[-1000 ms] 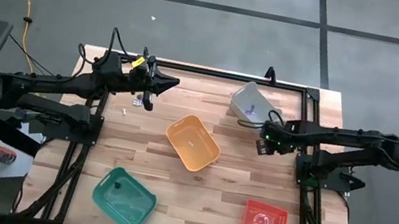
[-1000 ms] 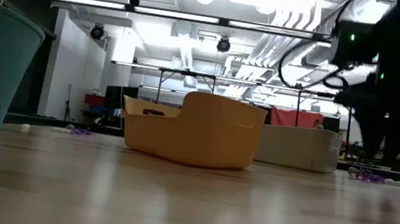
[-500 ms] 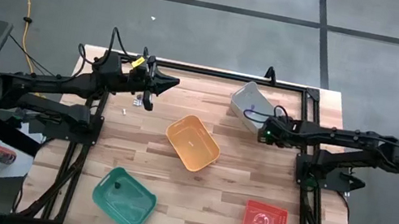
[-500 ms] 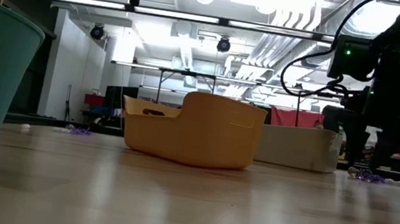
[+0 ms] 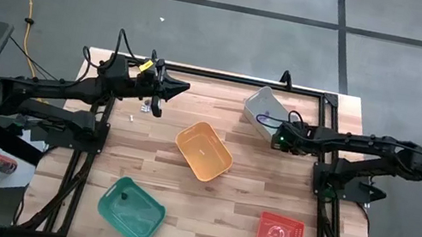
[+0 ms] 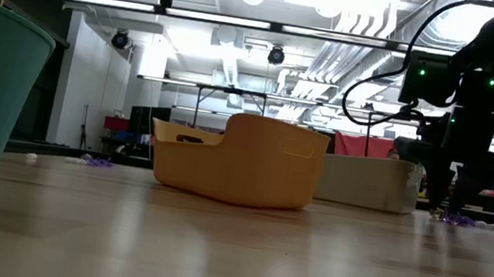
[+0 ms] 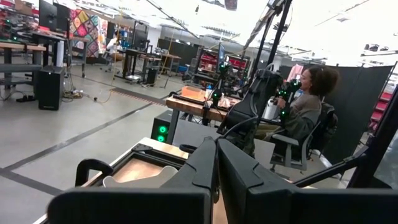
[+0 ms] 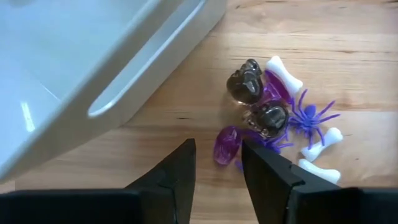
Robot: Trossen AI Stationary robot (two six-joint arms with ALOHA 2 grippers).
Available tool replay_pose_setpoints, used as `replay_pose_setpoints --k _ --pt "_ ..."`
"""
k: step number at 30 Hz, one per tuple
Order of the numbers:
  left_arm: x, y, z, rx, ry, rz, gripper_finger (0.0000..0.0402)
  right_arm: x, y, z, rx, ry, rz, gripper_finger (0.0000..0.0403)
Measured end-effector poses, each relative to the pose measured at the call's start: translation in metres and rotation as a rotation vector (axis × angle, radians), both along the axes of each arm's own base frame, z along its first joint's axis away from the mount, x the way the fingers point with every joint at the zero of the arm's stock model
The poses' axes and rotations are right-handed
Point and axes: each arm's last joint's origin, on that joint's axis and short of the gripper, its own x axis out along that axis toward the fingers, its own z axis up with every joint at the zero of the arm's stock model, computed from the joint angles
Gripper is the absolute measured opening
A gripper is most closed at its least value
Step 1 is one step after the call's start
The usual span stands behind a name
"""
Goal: Sort Halloween decoration
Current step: Put the purple witch hat toy into the white bin
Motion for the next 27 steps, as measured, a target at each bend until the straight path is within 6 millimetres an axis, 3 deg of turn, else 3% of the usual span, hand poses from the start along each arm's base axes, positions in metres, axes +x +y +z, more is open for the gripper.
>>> replay_pose_setpoints --k 19,27 --pt "0.0000 0.0000 0.0000 -0.002 0.000 0.000 0.0007 0.0040 -0.0017 -0.0084 0.003 0.027 -0.028 0.0068" --pt "0.0000 0.0000 0.0000 -0.002 0.000 0.000 0.0007 0.0040 -0.0017 -0.0082 0.001 0.028 -0.025 0.0013"
